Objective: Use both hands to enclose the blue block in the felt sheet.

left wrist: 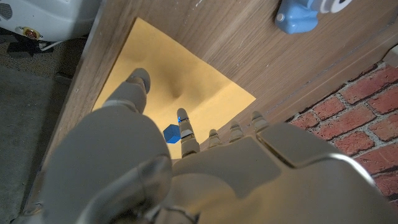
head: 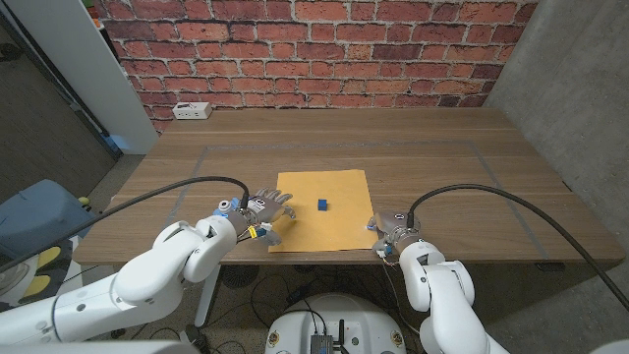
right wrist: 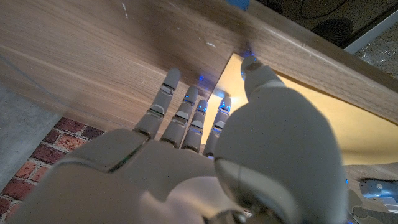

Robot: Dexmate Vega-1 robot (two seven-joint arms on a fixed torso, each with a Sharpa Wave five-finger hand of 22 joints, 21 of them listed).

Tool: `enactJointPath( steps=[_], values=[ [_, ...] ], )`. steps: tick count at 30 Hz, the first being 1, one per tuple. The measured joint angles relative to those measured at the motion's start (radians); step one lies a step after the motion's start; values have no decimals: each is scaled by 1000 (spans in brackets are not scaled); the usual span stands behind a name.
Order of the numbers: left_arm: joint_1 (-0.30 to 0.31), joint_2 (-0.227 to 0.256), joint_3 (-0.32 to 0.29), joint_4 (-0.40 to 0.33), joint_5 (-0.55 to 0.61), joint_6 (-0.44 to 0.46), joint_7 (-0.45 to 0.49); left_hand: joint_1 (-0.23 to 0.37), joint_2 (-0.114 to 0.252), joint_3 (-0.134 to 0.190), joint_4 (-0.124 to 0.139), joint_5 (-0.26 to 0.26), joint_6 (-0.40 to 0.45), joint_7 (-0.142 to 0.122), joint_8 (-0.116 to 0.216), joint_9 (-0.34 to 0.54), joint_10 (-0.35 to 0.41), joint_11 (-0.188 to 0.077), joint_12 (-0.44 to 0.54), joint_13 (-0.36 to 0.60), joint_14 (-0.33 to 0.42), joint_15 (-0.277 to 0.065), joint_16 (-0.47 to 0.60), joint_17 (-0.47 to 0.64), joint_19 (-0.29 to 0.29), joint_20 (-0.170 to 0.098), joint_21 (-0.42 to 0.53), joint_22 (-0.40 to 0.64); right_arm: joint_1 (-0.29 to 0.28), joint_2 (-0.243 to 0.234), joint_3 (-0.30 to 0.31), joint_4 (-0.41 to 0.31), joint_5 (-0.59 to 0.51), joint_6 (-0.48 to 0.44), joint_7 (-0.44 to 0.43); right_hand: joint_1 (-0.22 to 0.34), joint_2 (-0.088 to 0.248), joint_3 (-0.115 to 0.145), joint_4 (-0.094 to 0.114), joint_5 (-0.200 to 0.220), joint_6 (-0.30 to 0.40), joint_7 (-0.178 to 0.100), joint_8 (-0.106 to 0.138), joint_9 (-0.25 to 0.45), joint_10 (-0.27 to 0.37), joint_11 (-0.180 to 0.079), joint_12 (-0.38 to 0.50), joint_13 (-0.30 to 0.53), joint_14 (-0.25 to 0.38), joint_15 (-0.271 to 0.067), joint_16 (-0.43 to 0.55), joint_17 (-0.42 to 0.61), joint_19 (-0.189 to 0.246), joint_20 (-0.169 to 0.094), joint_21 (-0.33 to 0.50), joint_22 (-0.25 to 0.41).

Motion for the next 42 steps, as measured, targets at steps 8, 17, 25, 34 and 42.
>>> enactJointPath(
  steps=[8,17,25,34,42],
  values=[
    [71,-10,-17,26,28,-30,101,20,-20,-45,11,12,-22,16,50,65,-3,8,1,7,-4,-4,-9,0,0,0,-8,0,-9,10,22,0,3,31,0,-4,4,4,4,0,0,0,0,0,3,4,0,0,6,6,0,0,6,-6,0,0],
    [97,-27,-17,39,83,-42,81,37,-11,-73,18,12,17,21,129,125,-2,9,16,9,0,-8,-3,0,-4,-4,-5,0,-15,17,37,-2,3,52,8,-8,8,4,4,0,5,5,0,0,7,7,7,0,11,1,6,-5,11,0,0,0],
    [98,-74,-2,75,134,-42,44,93,122,-56,35,4,124,86,163,102,79,-9,48,5,-1,-36,0,-3,-4,-4,14,0,-17,23,46,-3,4,71,10,-13,13,8,8,4,11,11,0,0,7,7,7,-5,17,6,6,-5,16,-5,-2,0],
    [90,-130,1,137,145,-42,76,145,264,-8,16,-5,368,68,190,13,240,-9,74,-7,82,-76,0,-12,87,-7,43,0,-17,29,52,-3,4,81,5,-19,8,8,8,4,15,15,4,0,18,7,7,-5,22,0,10,-9,16,-5,-8,0],
    [108,-177,2,194,136,-35,219,167,285,15,30,-12,444,89,198,-2,372,-29,93,-7,185,-111,7,-12,186,-43,75,1,-23,30,68,-16,17,84,6,-54,7,5,17,-3,8,20,-1,0,-7,17,7,-5,1,2,7,-9,3,8,-29,0]
  ],
)
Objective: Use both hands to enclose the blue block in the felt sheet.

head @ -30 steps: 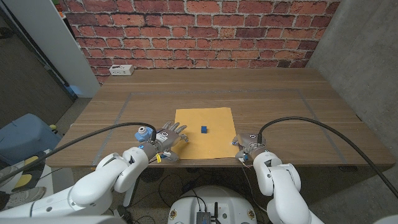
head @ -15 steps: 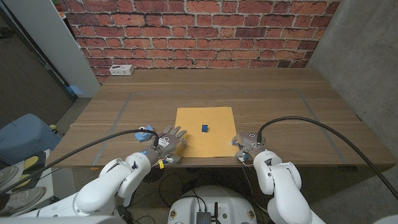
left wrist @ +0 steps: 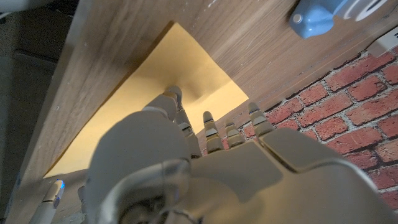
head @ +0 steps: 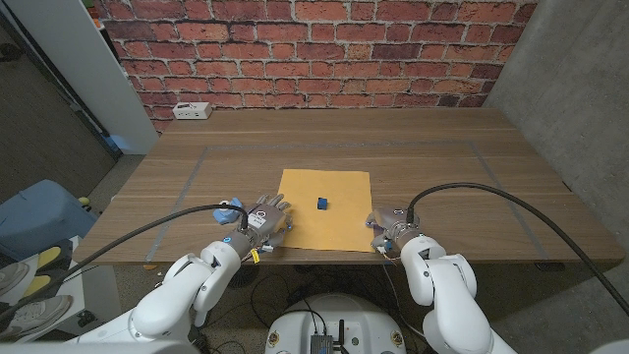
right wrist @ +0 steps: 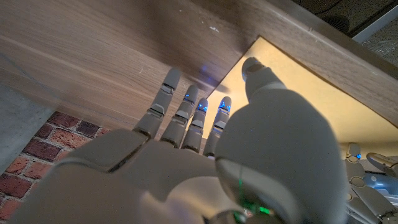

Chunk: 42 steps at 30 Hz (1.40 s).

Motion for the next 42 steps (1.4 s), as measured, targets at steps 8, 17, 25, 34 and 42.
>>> enactJointPath(
  steps=[8,17,25,34,42],
  values=[
    [-2,-28,2,27,-34,7,53,-54,-45,-32,62,-5,-29,140,-61,26,-54,6,-47,3,-26,15,-16,5,-16,7,0,9,-31,-10,28,-28,84,1,-70,-159,11,-41,74,-21,10,31,0,0,15,35,0,0,0,0,7,0,-7,7,-15,2],
    [-10,-11,-15,8,-164,-2,-16,-301,-172,-197,132,4,-132,100,-197,-48,-110,-1,-75,3,-78,37,-20,7,-87,7,-32,9,-42,-31,28,-38,141,-21,-145,-175,17,-41,82,-21,17,38,0,0,21,40,0,0,0,0,10,0,-7,7,-19,2],
    [8,67,-83,-65,-222,-5,-40,-270,-257,-231,66,34,-229,2,-260,-62,-162,-14,-89,3,-115,53,-20,7,-114,16,-49,8,-38,-46,17,-38,157,-31,-179,-174,17,-41,82,-21,21,41,0,0,43,44,8,0,12,0,14,-5,-1,12,-19,2],
    [26,117,-94,-120,-120,46,-61,-124,-273,-214,-16,56,-380,-104,-325,-56,-194,-7,-89,8,-111,75,-15,7,-120,24,-50,8,-30,-62,3,-39,177,-43,-222,-178,21,-38,79,-21,24,45,0,0,48,49,14,0,21,-2,14,-9,10,15,-19,2],
    [39,120,-58,-143,5,62,-91,-77,-288,-234,-18,56,-261,-73,-230,-13,-213,-11,-89,9,-117,83,-15,7,-118,25,-54,8,-22,-76,-6,-41,208,-61,-264,-178,21,-31,80,-21,28,48,0,0,57,47,14,0,22,0,14,-9,15,10,-19,2]
  ],
)
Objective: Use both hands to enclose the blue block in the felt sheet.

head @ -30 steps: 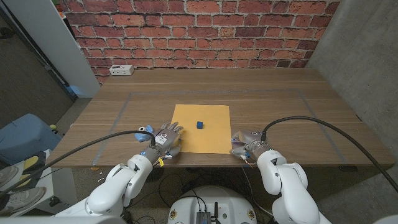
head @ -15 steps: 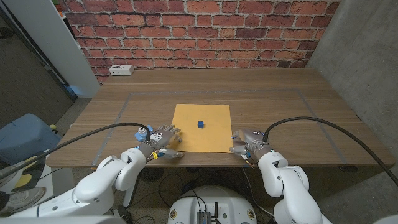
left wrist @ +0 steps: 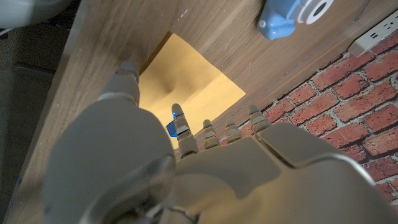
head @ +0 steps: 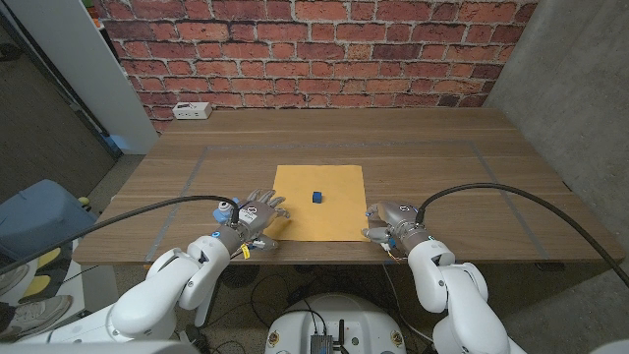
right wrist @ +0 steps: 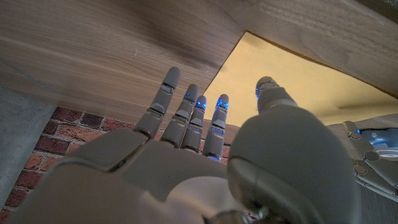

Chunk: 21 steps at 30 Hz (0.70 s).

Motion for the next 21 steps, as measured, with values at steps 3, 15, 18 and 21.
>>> enactJointPath(
  steps=[3,15,18,21],
  values=[
    [-2,-4,4,0,40,0,-24,14,6,-5,0,0,2,-1,7,8,0,0,0,3,-9,-9,0,0,0,0,0,0,3,-6,-2,-1,9,-4,-10,0,0,1,-1,0,0,0,0,0,2,2,4,0,0,0,0,0,0,0,-4,0],
    [-14,-75,38,69,208,-13,-78,105,69,14,-7,-23,44,-2,60,32,37,-14,14,0,30,-53,7,0,51,-18,15,2,18,-24,-15,-1,46,-25,-39,0,0,3,-3,5,0,0,0,0,2,2,4,0,11,0,0,-5,5,6,-4,0],
    [-18,-92,40,91,224,-19,-72,124,88,25,-6,-29,65,13,73,37,48,-9,16,0,33,-53,8,0,56,-13,16,2,23,-28,-20,-1,51,-31,-43,0,0,3,-3,6,0,0,0,0,2,2,4,0,11,0,0,-5,5,6,-4,0],
    [-25,-108,44,117,231,-27,-65,149,113,35,-3,-41,117,31,96,35,77,-11,23,0,47,-68,8,0,67,-21,20,2,30,-33,-26,-1,53,-38,-45,-4,4,3,-3,6,0,0,0,0,5,-2,4,0,11,0,0,-5,5,6,-4,0]
  ],
)
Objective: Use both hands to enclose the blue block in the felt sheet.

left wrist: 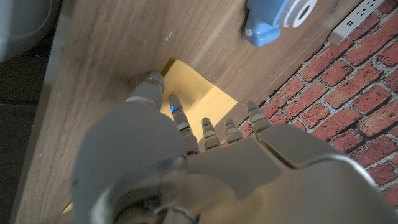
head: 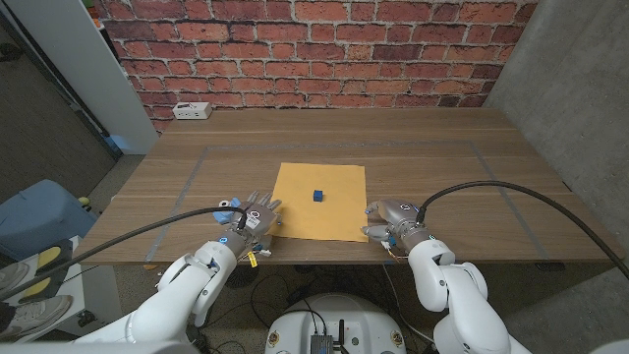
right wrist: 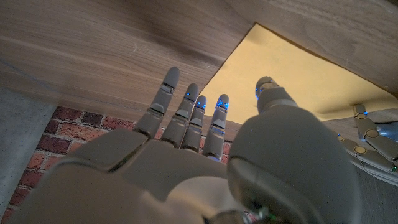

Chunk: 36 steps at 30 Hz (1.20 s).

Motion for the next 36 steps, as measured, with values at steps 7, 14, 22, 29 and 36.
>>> enactJointPath(
  steps=[7,14,22,29,36],
  values=[
    [-15,-30,3,48,-20,-22,36,35,98,24,1,-7,254,72,80,-19,106,-2,26,-5,61,-36,0,-3,55,-18,24,3,14,-9,-13,0,0,-12,1,-4,-4,3,-3,0,10,2,0,0,5,2,0,0,0,0,0,0,0,0,-4,0],
    [-23,-52,6,87,-56,-32,113,55,122,32,-1,-12,329,132,103,-29,178,-7,38,-5,120,-59,0,-7,113,-29,52,7,23,-14,-22,1,-6,-20,4,-4,-4,3,-3,0,20,5,0,0,9,6,3,0,4,-4,0,-5,6,-6,-4,0],
    [-27,-89,7,138,-135,-26,222,69,152,52,11,-13,314,133,102,6,217,-3,40,-3,175,-59,8,-5,157,-35,85,20,20,-19,-9,-5,32,-24,-20,-2,-5,23,-23,0,21,3,-1,0,-2,4,-2,0,-9,-1,-1,-9,1,-1,-18,0],
    [-9,-105,-10,168,-232,-46,377,64,159,84,35,-18,287,111,128,51,308,-8,65,6,318,-64,44,8,221,-46,141,40,48,-40,-18,-17,68,-28,13,80,-25,84,-103,-31,-90,-48,-28,0,-98,-26,-31,0,-93,1,-20,-19,-45,12,-63,-2],
    [2,-98,-24,190,-321,-105,536,61,162,97,40,-14,277,101,138,53,337,-12,73,16,345,-62,44,14,232,-49,155,49,84,-48,-54,-3,38,-33,42,67,-56,89,-108,-19,-229,-96,-34,0,-176,-68,-41,0,-122,3,-20,-19,-45,12,-78,0]
  ],
)
